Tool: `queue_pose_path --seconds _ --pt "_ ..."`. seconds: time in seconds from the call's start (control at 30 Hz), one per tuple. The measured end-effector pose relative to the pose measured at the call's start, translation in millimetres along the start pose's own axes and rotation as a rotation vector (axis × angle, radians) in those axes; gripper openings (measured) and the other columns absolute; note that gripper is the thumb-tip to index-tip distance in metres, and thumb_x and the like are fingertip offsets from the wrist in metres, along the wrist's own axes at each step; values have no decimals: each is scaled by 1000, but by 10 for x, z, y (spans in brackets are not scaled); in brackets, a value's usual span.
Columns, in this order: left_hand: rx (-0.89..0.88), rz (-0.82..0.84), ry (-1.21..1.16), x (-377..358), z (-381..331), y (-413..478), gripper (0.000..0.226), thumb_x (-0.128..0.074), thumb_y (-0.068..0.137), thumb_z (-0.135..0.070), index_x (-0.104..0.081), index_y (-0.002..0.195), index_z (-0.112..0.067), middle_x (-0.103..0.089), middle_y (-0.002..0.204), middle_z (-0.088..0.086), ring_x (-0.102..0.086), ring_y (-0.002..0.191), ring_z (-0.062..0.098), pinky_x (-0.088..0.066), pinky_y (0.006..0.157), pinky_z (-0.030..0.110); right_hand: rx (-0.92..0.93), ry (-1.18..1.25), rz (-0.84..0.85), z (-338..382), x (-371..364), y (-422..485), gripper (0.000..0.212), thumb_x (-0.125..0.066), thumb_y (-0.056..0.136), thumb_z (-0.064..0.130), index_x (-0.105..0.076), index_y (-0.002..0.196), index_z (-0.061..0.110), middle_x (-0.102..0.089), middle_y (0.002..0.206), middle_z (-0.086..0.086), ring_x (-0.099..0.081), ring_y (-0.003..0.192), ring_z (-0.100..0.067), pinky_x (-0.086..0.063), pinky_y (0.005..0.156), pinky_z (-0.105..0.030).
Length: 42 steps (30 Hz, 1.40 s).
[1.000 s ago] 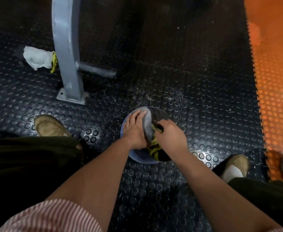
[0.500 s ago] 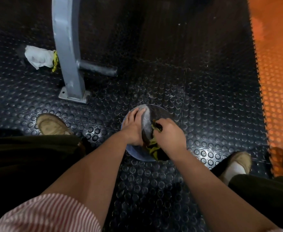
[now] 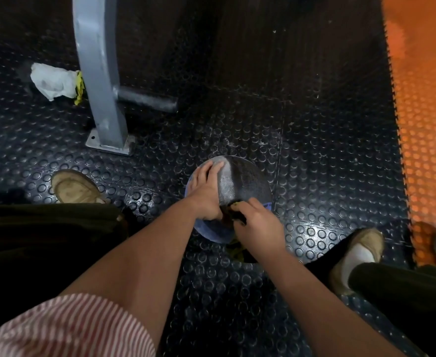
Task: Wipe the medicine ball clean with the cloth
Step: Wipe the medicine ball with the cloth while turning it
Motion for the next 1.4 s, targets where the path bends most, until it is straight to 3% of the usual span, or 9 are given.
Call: queue_pose_path --seconds 0.23,0.43,0.63,0.77,0.9,1.1,1.2,1.3,1.4 --pt "-33 3 25 8 -12 -30 146 -94 53 -30 14 150 -36 21 155 -12 15 146 18 -3 122 41 37 -101 1 -234 41 -128 28 -82 55 1 -69 73 19 -58 71 2 -54 48 -24 -29 35 -24" --pt "-6 7 -12 14 8 -39 132 -85 66 -8 12 150 -40 20 156 -11 13 147 21 -10 121 40 107 -77 0 -17 5 -12 29 -74 59 1 -68 83 17 -57 78 -3 -54 54 -29 -40 35 -30" --pt "-37 16 11 34 2 -47 145 -94 54 -32 14 150 -37 23 154 -14 16 146 17 -3 121 40 -2 -80 -4 -372 -2 -83 26 -75 60 -1 -69 78 17 -62 81 -2 -58 55 -30 -31 41 -24" --pt "-21 7 -3 26 16 -38 143 -94 55 -25 13 150 -38 21 154 -15 13 146 18 -7 122 41 -9 -39 -74 -226 104 -27 26 -74 63 2 -70 83 18 -61 80 -1 -58 55 -28 -32 45 -21" --pt "-22 12 1 11 17 -62 141 -92 58 -22 14 149 -39 23 154 -13 15 146 21 -7 122 42 67 -11 9 -111 -8 -13 28 -73 64 1 -67 84 19 -59 81 0 -58 56 -28 -44 38 -31" --pt "-59 1 12 -10 -14 -55 147 -95 53 -33 16 149 -38 26 154 -14 19 145 19 1 119 41 -244 -18 62 -682 122 -10 18 -57 86 15 -65 102 19 -56 98 1 -58 80 -26 -40 55 -29" --pt "-64 6 12 3 8 -50 146 -95 53 -32 15 150 -37 25 155 -12 20 145 18 1 119 41 -224 53 57 -532 147 94 23 -57 88 19 -62 110 20 -57 106 3 -57 90 -22 -44 66 -31" --pt "-67 -6 -10 5 55 -69 147 -95 52 -33 15 150 -37 23 154 -13 16 146 18 0 119 40 -250 142 141 -490 -16 88 22 -56 88 16 -62 110 17 -58 108 1 -57 93 -23 -39 67 -29" --pt "-79 -8 -11 -3 114 -88 149 -95 52 -32 17 149 -38 23 153 -13 15 146 19 -2 119 42 -485 107 174 -942 11 -24 22 -53 90 17 -62 110 20 -62 110 -4 -58 90 -26 -36 66 -27"
Point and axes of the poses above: each hand's wrist, its own y-axis towards the middle knuckle, its own x-axis out of the back of the hand, z = x × y, the point moved 10 cm from there along y, towards the middle knuckle
